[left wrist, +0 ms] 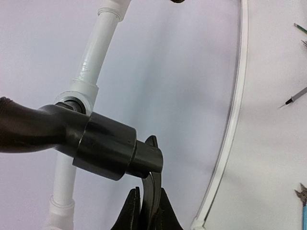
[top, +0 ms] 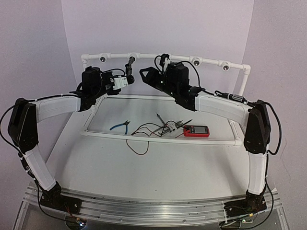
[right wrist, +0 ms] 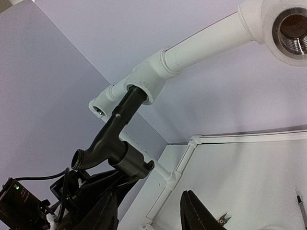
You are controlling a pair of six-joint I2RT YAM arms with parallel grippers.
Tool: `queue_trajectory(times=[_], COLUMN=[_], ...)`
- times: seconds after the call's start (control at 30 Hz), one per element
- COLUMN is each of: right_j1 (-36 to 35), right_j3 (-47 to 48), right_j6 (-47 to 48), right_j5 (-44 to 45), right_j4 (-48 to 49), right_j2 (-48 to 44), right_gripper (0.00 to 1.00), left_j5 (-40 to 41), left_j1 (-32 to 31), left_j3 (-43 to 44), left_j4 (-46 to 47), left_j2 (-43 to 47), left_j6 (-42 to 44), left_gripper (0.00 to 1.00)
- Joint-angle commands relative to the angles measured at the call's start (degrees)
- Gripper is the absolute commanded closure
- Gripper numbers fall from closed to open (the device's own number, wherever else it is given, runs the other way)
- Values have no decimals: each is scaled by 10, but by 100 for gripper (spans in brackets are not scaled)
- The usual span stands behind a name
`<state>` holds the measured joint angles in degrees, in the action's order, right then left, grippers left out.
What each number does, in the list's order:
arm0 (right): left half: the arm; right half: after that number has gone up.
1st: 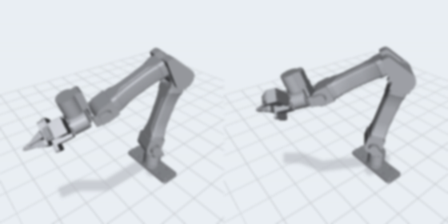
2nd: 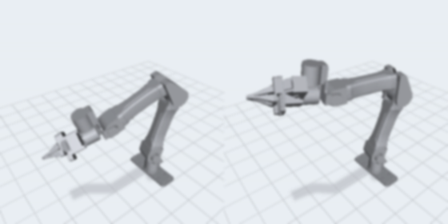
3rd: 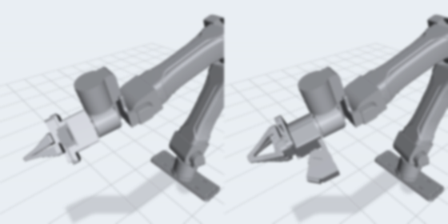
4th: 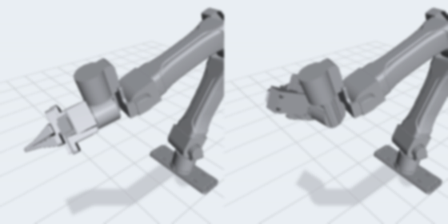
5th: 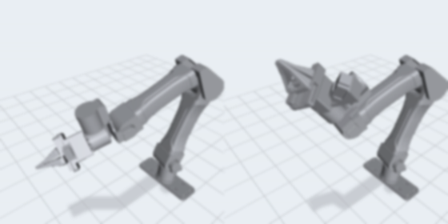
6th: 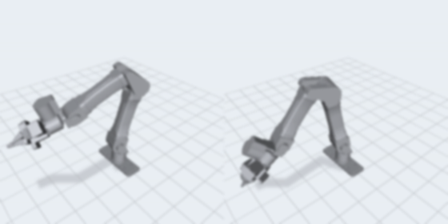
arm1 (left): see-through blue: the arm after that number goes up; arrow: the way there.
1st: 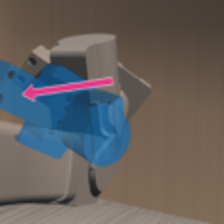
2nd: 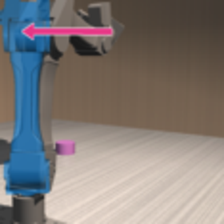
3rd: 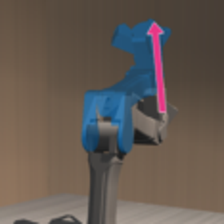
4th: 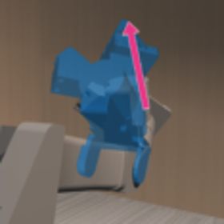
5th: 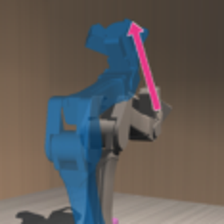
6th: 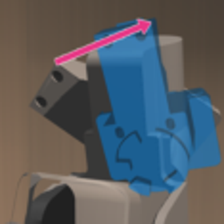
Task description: Install the water faucets
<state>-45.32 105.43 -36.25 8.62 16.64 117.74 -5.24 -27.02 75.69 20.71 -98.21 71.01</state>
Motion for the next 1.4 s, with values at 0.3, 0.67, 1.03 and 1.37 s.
queue_trajectory(times=[0.3, 0.67, 1.03, 1.37], right_j1=[-7, -11, -11, -14], right_j3=[119, 85, 20, 158], right_j6=[9, 21, 30, 16], right_j5=[-44, 0, 13, -22], right_j4=[18, 34, 61, 47], right_j2=[60, 41, -9, 77], right_gripper=[41, 39, 40, 40], left_j5=[-2, -101, -172, -182], left_j1=[21, 20, 46, 70], left_j3=[-24, -22, 15, -1], left_j4=[164, -111, -143, -189], left_j2=[78, 162, 153, 152], left_j6=[115, -185, -649, -975], left_gripper=[96, 34, 43, 46])
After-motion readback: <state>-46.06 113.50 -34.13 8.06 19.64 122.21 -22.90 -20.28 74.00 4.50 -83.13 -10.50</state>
